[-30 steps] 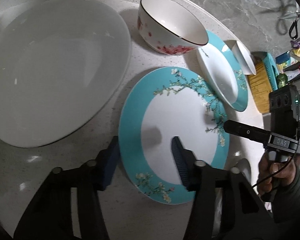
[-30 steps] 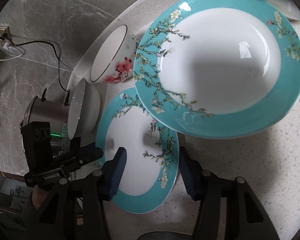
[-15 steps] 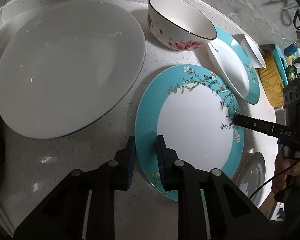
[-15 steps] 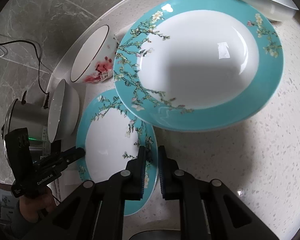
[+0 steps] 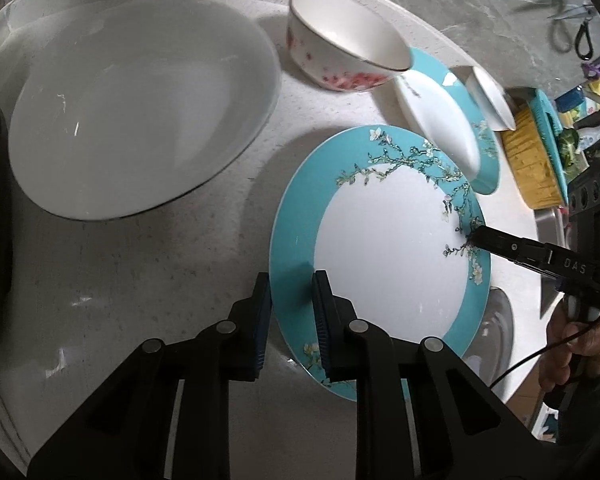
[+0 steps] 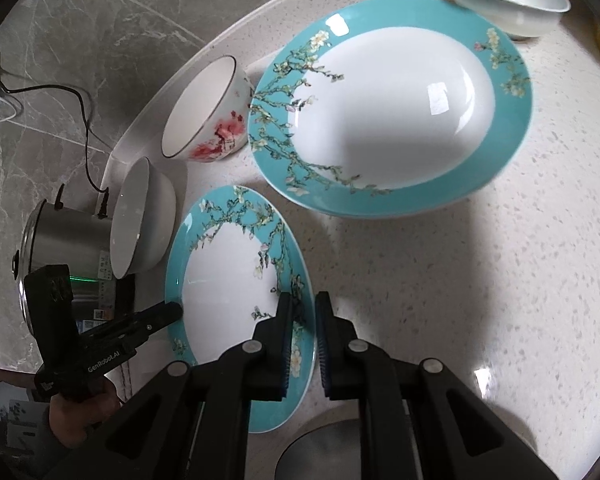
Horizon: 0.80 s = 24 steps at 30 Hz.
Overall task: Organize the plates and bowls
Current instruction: 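Lift the teal-rimmed plate and carry it toward the grey-rimmed plate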
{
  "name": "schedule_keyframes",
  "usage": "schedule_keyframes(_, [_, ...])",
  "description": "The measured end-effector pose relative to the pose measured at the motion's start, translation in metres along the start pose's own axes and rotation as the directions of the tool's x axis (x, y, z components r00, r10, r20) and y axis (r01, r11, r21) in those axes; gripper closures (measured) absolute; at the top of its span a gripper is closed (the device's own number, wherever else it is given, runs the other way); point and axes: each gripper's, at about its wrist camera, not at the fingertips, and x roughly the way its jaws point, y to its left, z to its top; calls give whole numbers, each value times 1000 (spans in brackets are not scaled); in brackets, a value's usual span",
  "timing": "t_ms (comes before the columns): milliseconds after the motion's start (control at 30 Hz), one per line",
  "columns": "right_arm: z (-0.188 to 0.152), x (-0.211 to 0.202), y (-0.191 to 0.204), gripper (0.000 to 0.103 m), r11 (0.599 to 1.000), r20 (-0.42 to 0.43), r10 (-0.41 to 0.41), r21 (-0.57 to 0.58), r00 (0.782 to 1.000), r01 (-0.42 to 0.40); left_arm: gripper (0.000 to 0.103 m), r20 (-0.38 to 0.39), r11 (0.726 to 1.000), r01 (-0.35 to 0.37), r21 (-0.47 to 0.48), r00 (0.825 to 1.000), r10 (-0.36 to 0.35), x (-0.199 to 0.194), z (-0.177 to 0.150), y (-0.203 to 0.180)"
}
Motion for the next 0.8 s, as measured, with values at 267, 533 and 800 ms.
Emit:
schedule_keyframes(267, [-18, -51, 1, 89, 1000, 77, -23, 22, 997, 21, 85, 10, 994, 53, 100, 998, -55, -32, -15, -43])
schedule_keyframes(533, [-64, -100, -19, 89, 994, 149, -65, 100, 987, 51, 85, -29, 974, 105, 201, 994, -101, -33, -48, -99])
schedule_keyframes(800, [-111, -118, -60, 89, 983, 164, -86, 176, 983, 56, 85, -96, 958, 105, 268, 992, -82, -9, -90, -143])
